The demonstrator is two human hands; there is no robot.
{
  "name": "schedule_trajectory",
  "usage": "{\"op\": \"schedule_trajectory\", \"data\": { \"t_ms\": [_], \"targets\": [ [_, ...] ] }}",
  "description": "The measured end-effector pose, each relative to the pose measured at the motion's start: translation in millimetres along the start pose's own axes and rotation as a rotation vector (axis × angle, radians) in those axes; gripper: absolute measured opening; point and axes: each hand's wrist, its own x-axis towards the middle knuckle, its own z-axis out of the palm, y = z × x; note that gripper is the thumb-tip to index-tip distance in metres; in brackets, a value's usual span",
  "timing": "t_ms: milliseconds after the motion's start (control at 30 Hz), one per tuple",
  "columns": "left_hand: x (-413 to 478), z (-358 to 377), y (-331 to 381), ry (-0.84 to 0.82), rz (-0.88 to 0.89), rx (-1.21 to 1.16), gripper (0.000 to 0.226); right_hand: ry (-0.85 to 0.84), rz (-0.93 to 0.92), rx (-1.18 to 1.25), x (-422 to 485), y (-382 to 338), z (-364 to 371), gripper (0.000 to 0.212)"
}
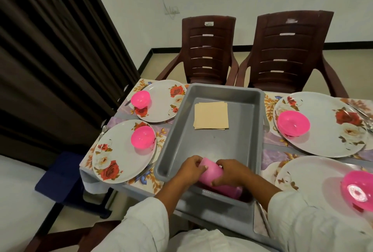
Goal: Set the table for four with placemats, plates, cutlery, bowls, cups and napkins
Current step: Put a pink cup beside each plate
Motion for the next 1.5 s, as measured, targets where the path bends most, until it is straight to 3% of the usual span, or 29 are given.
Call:
{"op": "schedule_trajectory", "data": {
  "t_ms": [200,333,467,567,633,833,1200,1500],
  "targets": [
    [-6,-7,12,0.123,0.158,-0.126,0.026,0.208,-0.094,0.176,1,2,-4,0.087],
    [-12,-14,25,0.207,0.251,-0.170,0.008,0.300,-0.189,0.329,-2,-2,-11,0.082],
    [-21,-19,36,0.279,0.286,-0.196,0.017,0.363,-0.260,0.459,-6,-11,-17,0.087],
    [-29,-25,39,0.298,0.312,-0.234,0.030,0.403,-0.330,0.512,-7,-19,-22,0.101],
    [-34,-33,43,0.296,0.305,-0.245,0.051,0.416,-0.378,0.526,-8,-25,-25,0.104],
    [-40,-61,41,0.329,0.283,-0.050,0.094,0.415,-0.458,0.497,-5,-41,-33,0.106],
    [-46,-114,41,0.431,0.363,0.062,0.085,0.397,-0.567,0.467,3,-85,-57,0.101],
    [-10,-167,42,0.217,0.404,-0.105,0.068,0.283,-0.531,0.572,28,-107,-81,0.098]
  ]
}}
